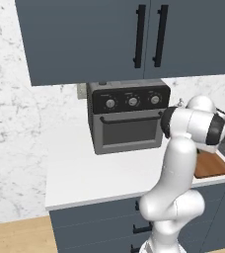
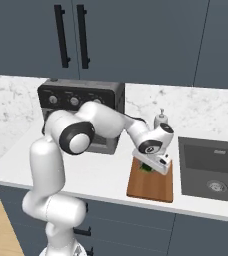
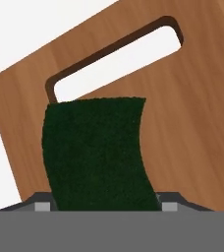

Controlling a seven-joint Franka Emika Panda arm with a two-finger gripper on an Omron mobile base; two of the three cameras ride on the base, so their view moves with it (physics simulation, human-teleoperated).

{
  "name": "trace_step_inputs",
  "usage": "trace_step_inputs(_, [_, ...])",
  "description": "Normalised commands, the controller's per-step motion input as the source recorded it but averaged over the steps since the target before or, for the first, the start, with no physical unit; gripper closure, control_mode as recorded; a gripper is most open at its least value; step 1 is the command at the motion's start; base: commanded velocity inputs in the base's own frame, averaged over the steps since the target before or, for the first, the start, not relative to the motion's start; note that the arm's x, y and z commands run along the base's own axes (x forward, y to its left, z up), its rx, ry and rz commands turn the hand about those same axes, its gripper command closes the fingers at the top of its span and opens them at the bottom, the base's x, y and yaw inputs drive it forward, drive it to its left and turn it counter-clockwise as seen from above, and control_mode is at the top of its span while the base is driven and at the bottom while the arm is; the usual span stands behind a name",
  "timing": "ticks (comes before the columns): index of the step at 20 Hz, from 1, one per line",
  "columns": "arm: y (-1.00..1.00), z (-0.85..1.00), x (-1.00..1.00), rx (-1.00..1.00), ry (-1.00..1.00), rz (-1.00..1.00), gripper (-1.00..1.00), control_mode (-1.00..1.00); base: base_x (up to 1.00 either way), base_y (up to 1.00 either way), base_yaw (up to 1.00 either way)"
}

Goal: Pick up the sponge from the counter and clean the cutting board by briefly scrubbing or pressing down on the cutting board. Once finished, release the sponge.

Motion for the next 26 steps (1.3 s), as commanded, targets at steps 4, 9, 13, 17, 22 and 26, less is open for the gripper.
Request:
trace_step_inputs(4, [0.09, -0.38, 0.06, -0.07, 0.00, 0.00, 1.00, -1.00, 0.00, 0.00, 0.00])
trace_step_inputs(9, [0.25, -0.58, -0.01, -0.18, 0.00, 0.00, 1.00, -1.00, 0.00, 0.00, 0.00])
trace_step_inputs(13, [0.21, -0.39, -0.41, -0.15, -0.03, 0.02, 1.00, -1.00, 0.00, 0.00, 0.00])
trace_step_inputs(17, [0.07, -0.19, -0.89, -0.07, -0.04, 0.02, 1.00, -1.00, 0.00, 0.00, 0.00])
trace_step_inputs(22, [0.00, -0.08, -0.99, 0.00, 0.00, 0.01, 1.00, -1.00, 0.00, 0.00, 0.00])
trace_step_inputs(26, [0.04, -0.01, -0.52, 0.00, 0.00, 0.00, 1.00, -1.00, 0.00, 0.00, 0.00])
